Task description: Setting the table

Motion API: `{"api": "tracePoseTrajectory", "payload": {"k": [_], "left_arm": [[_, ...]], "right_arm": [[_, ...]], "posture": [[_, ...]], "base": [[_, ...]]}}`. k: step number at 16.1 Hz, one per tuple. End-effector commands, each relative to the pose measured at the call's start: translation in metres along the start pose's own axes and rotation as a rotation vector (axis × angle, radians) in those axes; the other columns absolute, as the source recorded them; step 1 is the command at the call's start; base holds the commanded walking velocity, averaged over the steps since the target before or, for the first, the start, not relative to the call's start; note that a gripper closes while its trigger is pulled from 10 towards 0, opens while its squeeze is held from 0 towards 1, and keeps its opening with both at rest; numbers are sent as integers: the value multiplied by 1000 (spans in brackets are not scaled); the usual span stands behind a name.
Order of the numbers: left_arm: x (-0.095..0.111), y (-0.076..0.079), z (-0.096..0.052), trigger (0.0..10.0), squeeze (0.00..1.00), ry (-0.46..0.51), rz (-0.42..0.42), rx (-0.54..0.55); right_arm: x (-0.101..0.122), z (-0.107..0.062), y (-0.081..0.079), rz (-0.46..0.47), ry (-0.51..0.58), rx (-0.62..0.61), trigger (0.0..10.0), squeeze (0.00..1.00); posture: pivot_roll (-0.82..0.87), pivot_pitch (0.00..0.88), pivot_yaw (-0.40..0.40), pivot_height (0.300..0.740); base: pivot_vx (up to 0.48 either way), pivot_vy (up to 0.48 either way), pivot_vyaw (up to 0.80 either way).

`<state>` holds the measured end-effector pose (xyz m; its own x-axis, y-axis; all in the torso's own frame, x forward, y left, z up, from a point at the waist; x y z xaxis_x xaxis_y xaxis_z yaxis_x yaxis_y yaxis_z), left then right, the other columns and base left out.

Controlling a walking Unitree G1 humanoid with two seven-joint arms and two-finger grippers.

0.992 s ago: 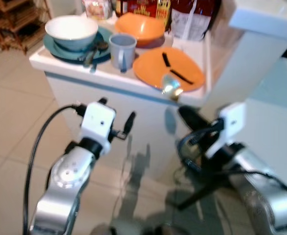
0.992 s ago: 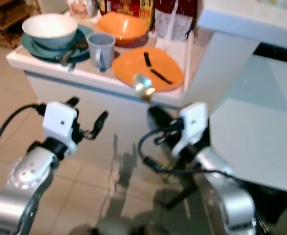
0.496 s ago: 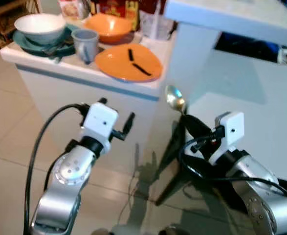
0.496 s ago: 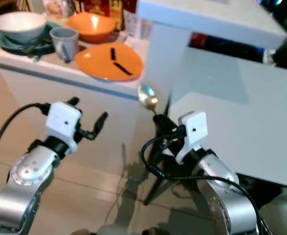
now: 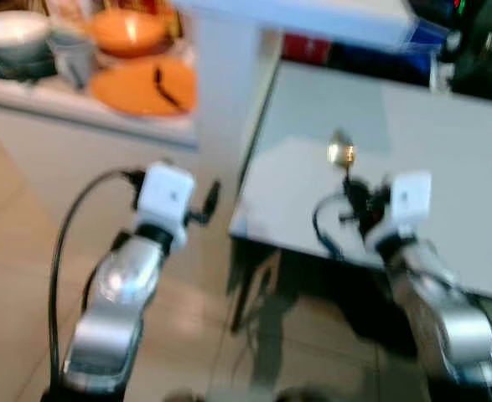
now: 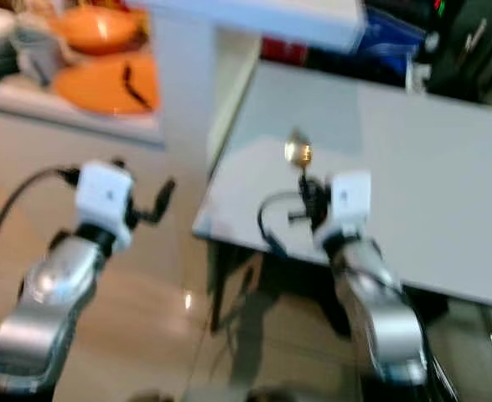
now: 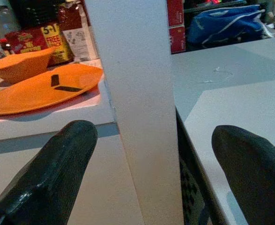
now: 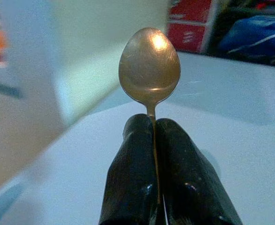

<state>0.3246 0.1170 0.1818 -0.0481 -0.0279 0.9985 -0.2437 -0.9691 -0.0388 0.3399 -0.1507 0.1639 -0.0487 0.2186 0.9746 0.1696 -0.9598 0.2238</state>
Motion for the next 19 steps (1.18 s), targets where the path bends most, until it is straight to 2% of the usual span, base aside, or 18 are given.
{"api": "tracePoseTrajectory", "payload": {"k": [1,2,8,19], "left_arm": [[2,10,3,10000,737,10,-5,-26],[1,12,4,10000,737,10,-5,-28],[1,13,5,10000,733,10,5,-27],[4,15,8,10000,737,18,21,-47]], "right_arm": [[-10,0,17,-14,-51,-79,10000,0],[-14,1,20,-22,-84,-104,10000,0],[-13,3,23,-49,-93,-119,10000,0],[-18,8,36,26,-126,-192,10000,0]], "posture": [[-25,91,-33,740],[-26,94,-34,740],[-31,100,-40,740],[-19,106,-39,740]], "base": [[0,-480,0],[0,-480,0],[0,-480,0],[0,-480,0]]}}
Point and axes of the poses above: a point about 5 cm out from each wrist's last joint towards the gripper, its own z axis pointing out of the wrist towards the gripper, its own x axis along the axis of the wrist's last joint, y = z × x, the point moved 6 cm from there along z, pointing out of the wrist towards the gripper, and after that the axes turned 13 degrees about -z, right-handed, at the moved point
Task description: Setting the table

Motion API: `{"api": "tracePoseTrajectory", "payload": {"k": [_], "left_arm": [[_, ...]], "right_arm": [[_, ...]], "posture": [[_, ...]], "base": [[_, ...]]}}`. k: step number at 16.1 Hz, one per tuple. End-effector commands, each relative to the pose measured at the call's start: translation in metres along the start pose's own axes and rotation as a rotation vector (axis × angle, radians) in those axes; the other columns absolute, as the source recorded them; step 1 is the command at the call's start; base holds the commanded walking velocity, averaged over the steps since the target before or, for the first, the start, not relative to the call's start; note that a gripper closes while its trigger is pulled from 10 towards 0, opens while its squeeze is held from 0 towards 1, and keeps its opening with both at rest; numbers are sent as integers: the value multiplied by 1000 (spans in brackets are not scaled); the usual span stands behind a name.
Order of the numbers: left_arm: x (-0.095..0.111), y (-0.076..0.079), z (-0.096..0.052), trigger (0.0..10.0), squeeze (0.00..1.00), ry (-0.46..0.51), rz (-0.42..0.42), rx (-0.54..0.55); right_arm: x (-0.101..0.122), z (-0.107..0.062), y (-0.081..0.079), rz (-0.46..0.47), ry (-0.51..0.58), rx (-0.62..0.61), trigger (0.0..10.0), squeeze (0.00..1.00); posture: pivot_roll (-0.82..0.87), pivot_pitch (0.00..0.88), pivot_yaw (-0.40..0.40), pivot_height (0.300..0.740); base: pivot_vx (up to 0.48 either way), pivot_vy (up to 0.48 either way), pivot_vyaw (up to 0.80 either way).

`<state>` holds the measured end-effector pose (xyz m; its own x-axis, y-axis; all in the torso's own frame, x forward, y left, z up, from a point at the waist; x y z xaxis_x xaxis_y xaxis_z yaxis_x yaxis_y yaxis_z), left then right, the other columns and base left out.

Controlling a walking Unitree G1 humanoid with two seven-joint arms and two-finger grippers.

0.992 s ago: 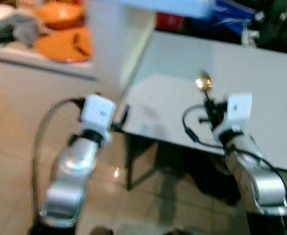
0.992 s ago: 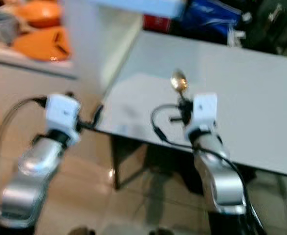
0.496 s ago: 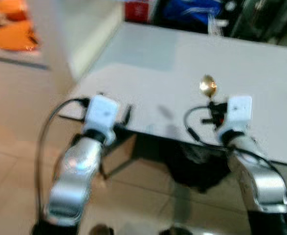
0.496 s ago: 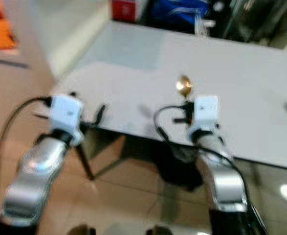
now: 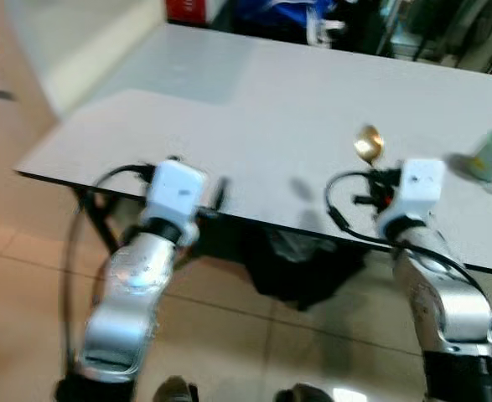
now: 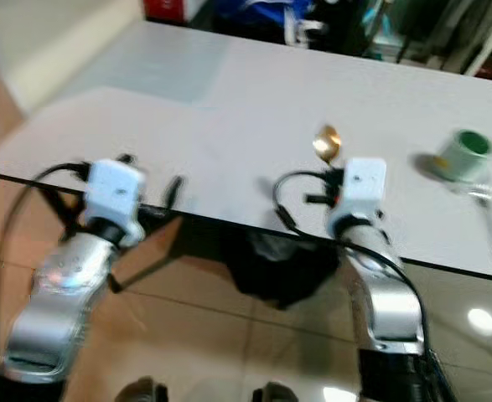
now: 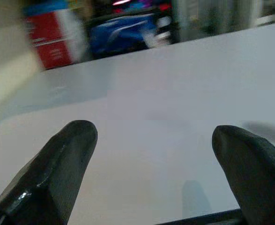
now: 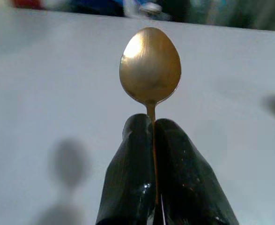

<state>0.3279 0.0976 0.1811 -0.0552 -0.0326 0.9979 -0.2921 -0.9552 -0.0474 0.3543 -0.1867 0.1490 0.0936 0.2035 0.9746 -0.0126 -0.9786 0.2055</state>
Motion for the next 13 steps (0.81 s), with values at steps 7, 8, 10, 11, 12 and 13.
{"api": "tracePoseTrajectory", "payload": {"k": [7,8,10,11,12,13], "left_arm": [[4,1,1,10000,733,11,13,-17],[5,2,2,10000,733,12,13,-20],[5,2,2,10000,737,14,14,-22],[5,2,2,10000,733,14,14,-22],[5,2,2,10000,733,14,14,-19],[5,1,2,10000,706,13,7,-10]], "right_arm": [[3,0,9,8,-8,-39,10000,0],[4,1,10,-5,-6,-43,10000,0],[4,1,11,-3,-7,-49,10000,0],[4,1,11,-3,-8,-50,10000,0],[4,1,11,-3,-9,-52,10000,0],[4,1,11,-4,-13,-52,10000,0]], "posture": [[-23,101,-33,740],[-23,101,-33,740],[-23,102,-33,740],[-24,103,-32,740],[-24,103,-32,740],[-24,103,-32,740]], "base": [[0,-480,0],[0,-480,0],[0,-480,0],[0,-480,0],[0,-480,0],[0,-480,0]]}}
Point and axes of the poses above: a point about 5 cm out from each wrist's last joint towards the gripper, its own z axis pointing out of the wrist towards the gripper, its own x axis along the axis of the wrist's last joint, y = z × x, the point moved 6 cm from there along z, pointing out of the wrist towards the gripper, and after that the axes turned 13 degrees about -z, right-handed, at the moved point
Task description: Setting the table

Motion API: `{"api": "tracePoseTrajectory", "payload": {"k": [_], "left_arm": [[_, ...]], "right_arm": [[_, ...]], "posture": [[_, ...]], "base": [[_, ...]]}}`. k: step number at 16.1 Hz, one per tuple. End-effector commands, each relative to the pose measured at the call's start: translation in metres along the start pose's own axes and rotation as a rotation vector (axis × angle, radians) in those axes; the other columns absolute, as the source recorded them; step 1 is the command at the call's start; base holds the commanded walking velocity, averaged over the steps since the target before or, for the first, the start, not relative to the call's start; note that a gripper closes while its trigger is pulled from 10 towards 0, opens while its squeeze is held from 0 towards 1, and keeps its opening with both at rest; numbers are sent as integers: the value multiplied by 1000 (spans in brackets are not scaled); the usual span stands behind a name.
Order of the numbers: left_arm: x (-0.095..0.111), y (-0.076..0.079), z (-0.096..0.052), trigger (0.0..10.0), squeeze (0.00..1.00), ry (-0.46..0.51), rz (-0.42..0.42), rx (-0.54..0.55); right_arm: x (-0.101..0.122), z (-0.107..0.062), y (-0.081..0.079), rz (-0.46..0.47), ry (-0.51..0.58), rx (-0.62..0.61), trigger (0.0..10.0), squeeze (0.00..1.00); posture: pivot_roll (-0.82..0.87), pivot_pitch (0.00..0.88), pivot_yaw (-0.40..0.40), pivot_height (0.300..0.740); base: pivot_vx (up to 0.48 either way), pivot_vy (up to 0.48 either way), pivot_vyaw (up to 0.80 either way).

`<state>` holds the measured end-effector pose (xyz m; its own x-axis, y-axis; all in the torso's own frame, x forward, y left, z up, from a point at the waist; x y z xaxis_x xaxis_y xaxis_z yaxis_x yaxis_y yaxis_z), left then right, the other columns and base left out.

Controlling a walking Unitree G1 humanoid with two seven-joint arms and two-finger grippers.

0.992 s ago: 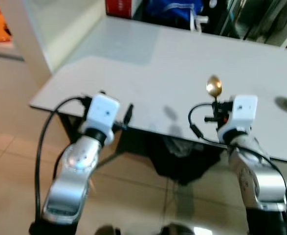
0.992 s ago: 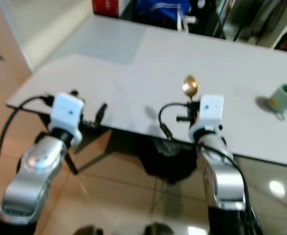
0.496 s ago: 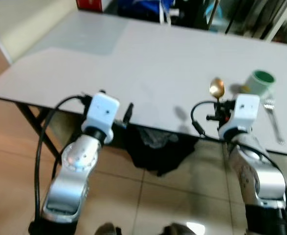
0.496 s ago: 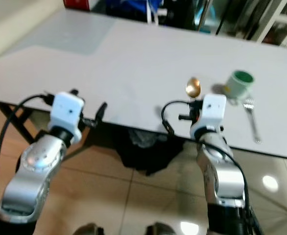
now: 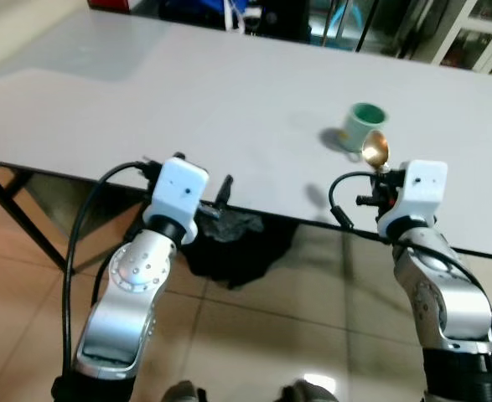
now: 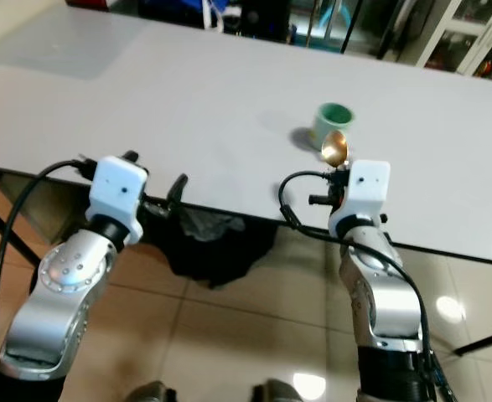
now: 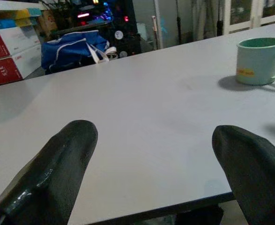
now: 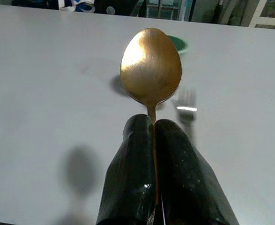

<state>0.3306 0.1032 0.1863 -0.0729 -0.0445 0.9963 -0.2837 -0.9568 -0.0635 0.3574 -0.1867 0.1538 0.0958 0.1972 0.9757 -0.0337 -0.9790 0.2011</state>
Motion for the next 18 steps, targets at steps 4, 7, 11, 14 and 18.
{"api": "tracePoseTrajectory", "payload": {"k": [4,7,11,14,18], "left_arm": [[-3,6,3,10000,498,-24,-43,-21],[0,6,2,10000,502,-16,-73,-36],[1,5,2,10000,502,-16,-77,-38],[2,2,1,10000,498,-15,-77,-34],[0,4,-3,10000,494,-23,-55,-67]], "right_arm": [[-7,0,2,-7,-39,3,10000,0],[-7,2,-12,10,-43,54,10000,0],[-8,4,-23,-1,-44,99,10000,0],[-6,5,-31,-2,-35,130,10000,0],[-7,7,-30,10,-41,92,10000,0]], "posture": [[-21,104,-26,740],[-16,105,-22,740],[-13,106,-21,740],[-5,106,-22,740],[4,108,-28,740]], "base": [[0,0,0],[349,0,-267],[409,0,0],[409,0,0],[289,0,0]]}}
Point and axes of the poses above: a point about 5 cm out from each wrist's last joint towards the gripper, its own z axis pointing out of the wrist towards the gripper, its own x axis along the axis of the wrist's last joint, y = z × x, the point moved 6 cm from there along z, pointing out of the wrist towards the gripper, and after that the axes turned 13 degrees about -z, right-handed, at the moved point
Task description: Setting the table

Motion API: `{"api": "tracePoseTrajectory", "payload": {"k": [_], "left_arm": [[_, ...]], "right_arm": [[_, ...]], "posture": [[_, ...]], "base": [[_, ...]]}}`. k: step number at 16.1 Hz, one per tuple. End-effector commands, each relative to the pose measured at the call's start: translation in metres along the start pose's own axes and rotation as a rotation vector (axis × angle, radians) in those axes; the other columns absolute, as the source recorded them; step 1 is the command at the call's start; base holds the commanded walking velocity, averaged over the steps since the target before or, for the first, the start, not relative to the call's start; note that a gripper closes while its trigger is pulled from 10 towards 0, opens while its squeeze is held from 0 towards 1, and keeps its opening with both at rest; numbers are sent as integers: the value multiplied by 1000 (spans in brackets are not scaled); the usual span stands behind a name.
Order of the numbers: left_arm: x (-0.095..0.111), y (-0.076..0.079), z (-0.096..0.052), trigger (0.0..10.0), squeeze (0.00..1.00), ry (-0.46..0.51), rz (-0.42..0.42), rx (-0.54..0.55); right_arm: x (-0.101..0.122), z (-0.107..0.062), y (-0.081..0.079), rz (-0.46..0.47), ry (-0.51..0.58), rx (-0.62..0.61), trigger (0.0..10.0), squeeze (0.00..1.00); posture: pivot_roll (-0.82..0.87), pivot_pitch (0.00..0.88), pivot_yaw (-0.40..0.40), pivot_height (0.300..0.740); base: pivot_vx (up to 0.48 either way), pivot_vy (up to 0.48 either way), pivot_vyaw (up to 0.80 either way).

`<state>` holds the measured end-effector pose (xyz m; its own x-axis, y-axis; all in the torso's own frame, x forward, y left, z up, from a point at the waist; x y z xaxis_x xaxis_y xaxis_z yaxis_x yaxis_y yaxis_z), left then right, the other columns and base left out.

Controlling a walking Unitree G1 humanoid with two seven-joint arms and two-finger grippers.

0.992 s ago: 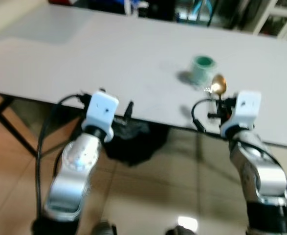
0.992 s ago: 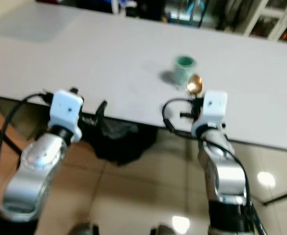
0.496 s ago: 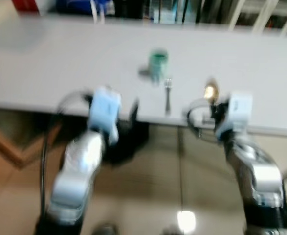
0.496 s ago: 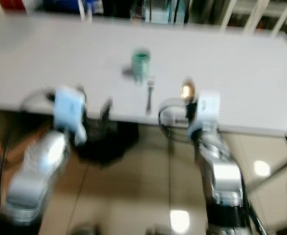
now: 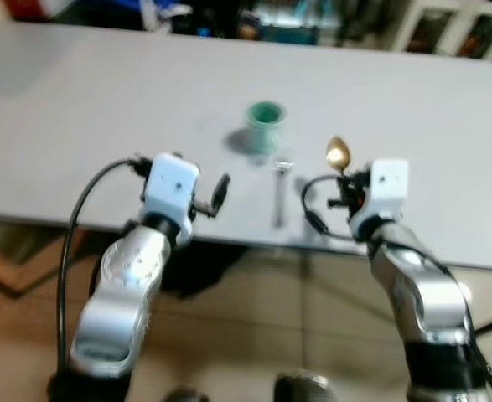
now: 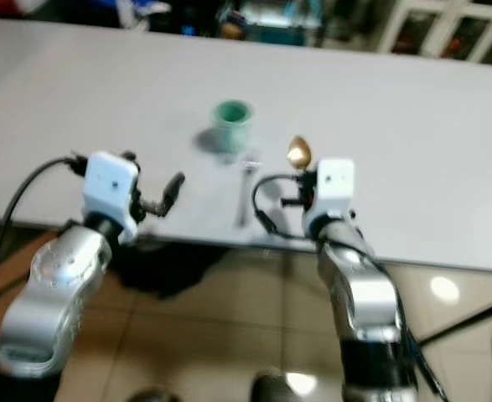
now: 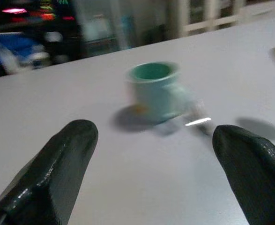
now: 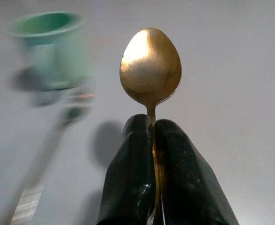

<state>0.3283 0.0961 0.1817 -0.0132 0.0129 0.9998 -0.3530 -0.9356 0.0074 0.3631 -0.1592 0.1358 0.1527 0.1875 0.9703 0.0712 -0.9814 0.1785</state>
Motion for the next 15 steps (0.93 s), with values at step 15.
{"api": "tracePoseTrajectory", "payload": {"k": [15], "left_arm": [[-38,-15,-69,10000,502,-285,91,-492]], "right_arm": [[-30,57,-48,151,-143,-12,10000,0]], "posture": [[40,116,-18,740]], "base": [[0,0,0]]}}
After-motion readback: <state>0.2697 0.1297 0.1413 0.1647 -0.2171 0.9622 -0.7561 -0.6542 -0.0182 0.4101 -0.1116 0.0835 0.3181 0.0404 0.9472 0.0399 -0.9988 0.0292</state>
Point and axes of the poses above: a point about 5 cm out from each wrist's last joint towards the gripper, its own z axis pointing out of the wrist towards the gripper, its own x axis along the axis of the wrist's last joint, y = z × x, the point moved 6 cm from there along z, pointing out of the wrist towards the gripper, and after that the axes turned 13 degrees about -z, right-handed, at the moved point
